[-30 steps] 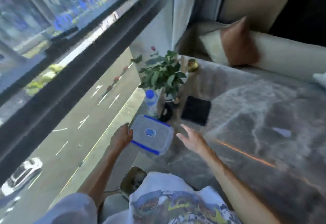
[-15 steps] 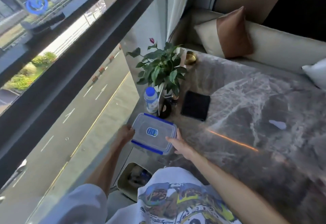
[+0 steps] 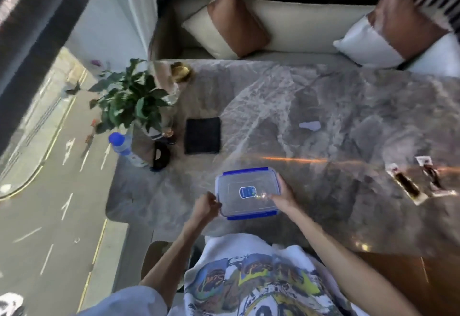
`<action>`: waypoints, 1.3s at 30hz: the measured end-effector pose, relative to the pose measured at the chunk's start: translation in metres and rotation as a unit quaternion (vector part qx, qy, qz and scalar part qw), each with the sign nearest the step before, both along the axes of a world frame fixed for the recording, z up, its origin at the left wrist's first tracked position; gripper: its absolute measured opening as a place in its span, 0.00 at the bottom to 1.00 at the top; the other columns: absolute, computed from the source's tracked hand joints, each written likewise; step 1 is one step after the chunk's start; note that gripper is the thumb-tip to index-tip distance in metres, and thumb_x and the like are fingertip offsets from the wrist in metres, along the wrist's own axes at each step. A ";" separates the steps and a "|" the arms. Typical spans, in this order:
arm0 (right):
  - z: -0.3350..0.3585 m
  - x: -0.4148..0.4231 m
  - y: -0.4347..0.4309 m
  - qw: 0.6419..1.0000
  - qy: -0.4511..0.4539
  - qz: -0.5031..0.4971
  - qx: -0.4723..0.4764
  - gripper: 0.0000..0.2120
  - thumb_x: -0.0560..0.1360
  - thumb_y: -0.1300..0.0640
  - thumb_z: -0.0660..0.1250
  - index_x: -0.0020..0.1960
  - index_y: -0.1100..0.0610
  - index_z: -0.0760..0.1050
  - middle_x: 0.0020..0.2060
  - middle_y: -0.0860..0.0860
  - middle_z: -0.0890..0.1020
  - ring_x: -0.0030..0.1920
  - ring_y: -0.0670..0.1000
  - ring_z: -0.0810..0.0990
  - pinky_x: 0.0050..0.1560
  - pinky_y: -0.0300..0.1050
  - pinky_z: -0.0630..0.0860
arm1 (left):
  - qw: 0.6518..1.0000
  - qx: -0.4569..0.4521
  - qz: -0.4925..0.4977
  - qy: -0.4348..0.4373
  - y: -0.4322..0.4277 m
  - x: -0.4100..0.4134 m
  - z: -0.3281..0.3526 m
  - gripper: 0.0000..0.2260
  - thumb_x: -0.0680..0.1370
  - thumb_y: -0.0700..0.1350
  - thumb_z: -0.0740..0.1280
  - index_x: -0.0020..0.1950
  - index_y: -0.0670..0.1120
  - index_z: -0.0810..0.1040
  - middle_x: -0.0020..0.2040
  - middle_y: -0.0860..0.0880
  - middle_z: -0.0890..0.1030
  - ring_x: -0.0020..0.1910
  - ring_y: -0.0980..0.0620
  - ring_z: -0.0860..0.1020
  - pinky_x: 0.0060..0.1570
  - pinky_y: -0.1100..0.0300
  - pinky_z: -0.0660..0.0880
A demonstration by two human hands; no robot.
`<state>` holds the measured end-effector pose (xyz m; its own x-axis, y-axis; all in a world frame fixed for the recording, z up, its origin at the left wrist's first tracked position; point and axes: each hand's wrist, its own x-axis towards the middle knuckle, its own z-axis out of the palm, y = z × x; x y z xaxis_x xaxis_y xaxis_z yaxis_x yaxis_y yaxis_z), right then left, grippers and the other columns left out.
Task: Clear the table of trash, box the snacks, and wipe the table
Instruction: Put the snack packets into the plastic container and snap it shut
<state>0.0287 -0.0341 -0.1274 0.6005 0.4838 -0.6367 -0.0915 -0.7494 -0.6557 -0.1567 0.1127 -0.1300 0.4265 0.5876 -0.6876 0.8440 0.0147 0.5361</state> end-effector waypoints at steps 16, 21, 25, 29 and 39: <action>-0.005 0.188 -0.241 0.989 0.072 -0.124 -0.030 0.40 0.72 0.70 0.69 0.77 0.51 0.56 0.70 0.54 0.71 0.68 0.59 0.73 0.57 0.57 0.78 | 0.997 0.057 -0.060 0.009 -0.191 0.229 -0.007 0.10 0.71 0.37 0.67 0.32 0.42 0.68 0.45 0.29 0.78 0.48 0.34 0.79 0.40 0.51 0.70; -0.010 0.194 -0.249 0.987 0.030 0.027 -0.152 0.27 0.73 0.57 0.73 0.69 0.64 0.71 0.64 0.59 0.78 0.62 0.56 0.78 0.51 0.39 0.73 | 0.963 -0.050 0.194 -0.181 -0.194 0.240 0.000 0.29 0.70 0.37 0.69 0.70 0.32 0.66 0.62 0.32 0.75 0.61 0.37 0.75 0.64 0.46 0.72; -0.004 0.208 -0.223 0.989 -0.075 0.032 -0.124 0.30 0.77 0.45 0.66 0.72 0.61 0.68 0.68 0.59 0.75 0.68 0.59 0.74 0.65 0.49 0.71 | 0.979 -0.027 0.193 -0.052 -0.211 0.243 -0.001 0.24 0.78 0.41 0.66 0.71 0.34 0.65 0.59 0.34 0.77 0.59 0.41 0.77 0.62 0.48 0.71; -0.014 0.218 -0.194 0.999 0.025 -0.028 -0.031 0.20 0.79 0.51 0.66 0.66 0.61 0.75 0.60 0.60 0.81 0.60 0.58 0.80 0.66 0.56 0.73 | 0.963 -0.159 0.206 -0.066 -0.236 0.244 -0.009 0.18 0.78 0.46 0.64 0.61 0.33 0.71 0.44 0.38 0.76 0.41 0.45 0.76 0.39 0.49 0.74; -0.034 0.158 -0.212 0.887 0.293 -0.351 0.065 0.29 0.74 0.56 0.72 0.73 0.58 0.68 0.69 0.58 0.73 0.70 0.59 0.71 0.73 0.60 0.64 | 0.922 -0.171 0.323 -0.128 -0.209 0.234 -0.034 0.13 0.81 0.40 0.63 0.59 0.32 0.78 0.46 0.38 0.78 0.45 0.45 0.75 0.52 0.48 0.76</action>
<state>0.1869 -0.2465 -0.1612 0.3665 0.2131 -0.9057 -0.8598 -0.2944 -0.4173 0.0775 -0.0964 -0.1640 0.2386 0.5426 -0.8054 0.4466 0.6751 0.5871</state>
